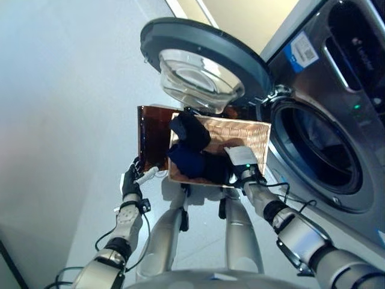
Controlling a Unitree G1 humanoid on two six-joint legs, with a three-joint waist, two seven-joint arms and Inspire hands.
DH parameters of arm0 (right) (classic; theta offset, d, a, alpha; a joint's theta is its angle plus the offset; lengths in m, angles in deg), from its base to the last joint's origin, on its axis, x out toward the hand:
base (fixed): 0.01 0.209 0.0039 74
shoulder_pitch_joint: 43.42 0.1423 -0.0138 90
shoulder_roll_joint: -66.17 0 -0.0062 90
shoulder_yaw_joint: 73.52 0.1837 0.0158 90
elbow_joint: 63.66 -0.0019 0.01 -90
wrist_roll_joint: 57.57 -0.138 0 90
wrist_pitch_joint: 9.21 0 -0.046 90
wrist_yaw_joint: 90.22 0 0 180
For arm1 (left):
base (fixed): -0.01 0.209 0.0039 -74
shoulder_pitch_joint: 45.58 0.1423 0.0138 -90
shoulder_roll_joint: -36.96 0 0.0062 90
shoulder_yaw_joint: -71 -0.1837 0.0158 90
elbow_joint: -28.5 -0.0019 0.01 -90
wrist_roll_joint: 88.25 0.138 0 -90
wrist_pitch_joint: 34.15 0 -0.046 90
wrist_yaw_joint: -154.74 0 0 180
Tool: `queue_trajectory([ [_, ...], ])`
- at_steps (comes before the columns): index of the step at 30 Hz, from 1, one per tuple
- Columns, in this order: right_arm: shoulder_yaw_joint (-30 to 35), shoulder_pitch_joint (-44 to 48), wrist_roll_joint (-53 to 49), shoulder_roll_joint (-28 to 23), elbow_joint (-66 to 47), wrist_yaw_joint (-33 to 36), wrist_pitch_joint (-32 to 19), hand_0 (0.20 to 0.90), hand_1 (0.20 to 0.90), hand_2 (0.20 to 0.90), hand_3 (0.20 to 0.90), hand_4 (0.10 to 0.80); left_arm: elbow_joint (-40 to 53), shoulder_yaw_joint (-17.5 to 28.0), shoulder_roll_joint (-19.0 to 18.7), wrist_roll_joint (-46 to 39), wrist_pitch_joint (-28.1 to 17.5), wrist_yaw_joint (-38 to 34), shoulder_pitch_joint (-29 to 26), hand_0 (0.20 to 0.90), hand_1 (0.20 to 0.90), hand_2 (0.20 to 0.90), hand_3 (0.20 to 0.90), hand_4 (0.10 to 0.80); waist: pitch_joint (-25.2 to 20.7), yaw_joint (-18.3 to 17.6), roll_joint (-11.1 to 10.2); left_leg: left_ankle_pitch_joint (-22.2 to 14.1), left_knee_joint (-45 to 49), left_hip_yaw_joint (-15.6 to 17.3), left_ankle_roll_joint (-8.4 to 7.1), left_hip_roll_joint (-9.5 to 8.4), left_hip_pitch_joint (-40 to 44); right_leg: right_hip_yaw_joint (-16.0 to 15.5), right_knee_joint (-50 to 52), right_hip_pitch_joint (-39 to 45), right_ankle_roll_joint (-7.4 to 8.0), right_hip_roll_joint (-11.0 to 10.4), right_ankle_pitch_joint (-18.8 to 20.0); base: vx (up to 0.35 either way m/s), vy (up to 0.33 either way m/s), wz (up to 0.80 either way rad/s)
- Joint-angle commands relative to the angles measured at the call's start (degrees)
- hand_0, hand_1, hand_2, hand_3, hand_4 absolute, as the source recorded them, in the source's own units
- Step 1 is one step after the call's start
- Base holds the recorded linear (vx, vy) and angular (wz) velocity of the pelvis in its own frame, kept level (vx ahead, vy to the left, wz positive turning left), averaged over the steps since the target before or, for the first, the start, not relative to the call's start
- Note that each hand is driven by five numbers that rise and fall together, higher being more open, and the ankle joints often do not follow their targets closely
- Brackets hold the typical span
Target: Pick up the clothes and place them into the washing machine
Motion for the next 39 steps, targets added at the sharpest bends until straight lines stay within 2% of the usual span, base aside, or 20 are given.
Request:
queue_trajectory([
  [1, -3.3, 1.9, -0.4, 0.6, -1.1, 3.2, 0.5, 0.900, 0.900, 0.900, 0.900, 0.800, 3.9, 0.2, -2.2, -0.3, -3.3, -1.9, 1.2, 0.900, 0.900, 0.900, 0.900, 0.800, -1.3, 0.1, -0.1, -3.8, 8.1, 2.6, -4.34, -1.48, -6.7, 0.2, -6.5, 0.7, -0.90, 0.5, 4.6, 0.000, 0.000, 0.00],
  [13, -3.1, 8.6, 1.7, -3.0, 0.1, 4.5, 3.8, 0.900, 0.900, 0.900, 0.900, 0.800, 6.8, 0.3, -3.2, -0.5, -3.6, -2.1, 1.2, 0.900, 0.900, 0.900, 0.900, 0.800, -0.4, 0.9, 1.1, -2.7, 8.2, 2.7, -4.42, -1.70, -11.8, 0.4, -6.2, -4.8, -0.76, 0.2, 6.0, -0.025, 0.006, 0.01],
  [14, -3.2, 9.0, 1.9, -3.3, 0.2, 4.6, 3.9, 0.856, 0.856, 0.856, 0.856, 0.769, 7.0, 0.3, -3.3, -0.6, -3.7, -2.1, 1.2, 0.900, 0.900, 0.900, 0.900, 0.800, -0.4, 0.9, 1.1, -2.6, 8.2, 2.7, -4.40, -1.71, -12.1, 0.4, -6.3, -5.0, -0.74, 0.2, 6.1, 0.000, 0.000, 0.00],
  [15, -3.1, 9.5, 1.8, -3.5, 0.3, 4.7, 4.1, 0.900, 0.900, 0.900, 0.900, 0.800, 7.2, 0.3, -3.3, -0.5, -3.7, -2.0, 1.2, 0.900, 0.900, 0.900, 0.900, 0.800, -0.5, 1.0, 1.1, -2.6, 8.3, 2.7, -4.40, -1.76, -12.3, 0.4, -6.3, -5.3, -0.73, 0.2, 6.1, 0.000, 0.000, 0.00],
  [19, -3.1, 10.7, 2.0, -3.8, 0.7, 4.7, 4.2, 0.900, 0.900, 0.900, 0.900, 0.800, 7.2, 0.4, -3.5, -0.5, -3.7, -1.8, 1.2, 0.900, 0.900, 0.900, 0.900, 0.800, -0.6, 1.2, 1.2, -2.7, 8.6, 2.8, -4.38, -1.80, -13.3, 0.5, -6.1, -6.2, -0.76, 0.1, 6.3, 0.000, 0.000, 0.00],
  [21, -3.2, 11.2, 2.0, -3.9, 1.1, 4.4, 4.3, 0.820, 0.820, 0.820, 0.820, 0.743, 6.7, 0.4, -3.6, -0.4, -3.6, -1.5, 1.2, 0.900, 0.900, 0.900, 0.900, 0.800, -0.8, 1.1, 1.2, -2.6, 8.7, 2.8, -4.39, -1.75, -13.6, 0.5, -6.2, -6.6, -0.80, 0.0, 6.5, 0.000, 0.000, 0.00],
  [23, -3.2, 11.3, 2.1, -3.8, 1.2, 4.4, 4.3, 0.807, 0.807, 0.807, 0.807, 0.733, 6.8, 0.5, -3.7, -0.3, -3.6, -1.5, 1.2, 0.900, 0.900, 0.900, 0.900, 0.800, -0.8, 1.1, 1.2, -2.6, 8.7, 2.9, -4.38, -1.73, -13.8, 0.4, -6.2, -6.6, -0.80, 0.0, 6.5, 0.000, 0.000, 0.00],
  [25, -3.5, 11.4, 2.2, -3.5, 1.7, 3.9, 4.3, 0.675, 0.675, 0.675, 0.675, 0.639, 7.0, 0.6, -3.8, -0.1, -3.4, -1.4, 1.5, 0.900, 0.900, 0.900, 0.900, 0.800, -0.9, 1.0, 1.2, -2.6, 8.8, 2.9, -4.39, -1.71, -14.0, 0.6, -6.1, -6.9, -0.82, 0.1, 6.5, 0.000, 0.000, 0.00],
  [27, -4.0, 11.3, 2.6, -3.0, 2.2, 3.0, 4.1, 0.200, 0.200, 0.200, 0.200, 0.300, 6.9, 0.9, -3.8, 0.1, -3.2, -1.2, 1.5, 0.900, 0.900, 0.900, 0.900, 0.800, -1.1, 1.0, 1.2, -2.8, 8.9, 3.0, -4.38, -1.67, -14.1, 0.7, -5.9, -7.0, -0.84, 0.1, 6.3, 0.000, 0.000, 0.00],
  [39, -4.1, 10.3, 2.6, -3.3, 1.9, 2.4, 3.3, 0.200, 0.200, 0.200, 0.200, 0.300, 6.5, 2.4, -3.9, 0.7, -2.9, -0.9, 1.9, 0.900, 0.900, 0.900, 0.900, 0.800, -2.3, 1.1, 1.1, -2.9, 8.7, 3.0, -4.35, -1.51, -14.0, 0.9, -5.9, -7.0, -0.83, 0.0, 6.1, 0.000, 0.000, 0.00],
])
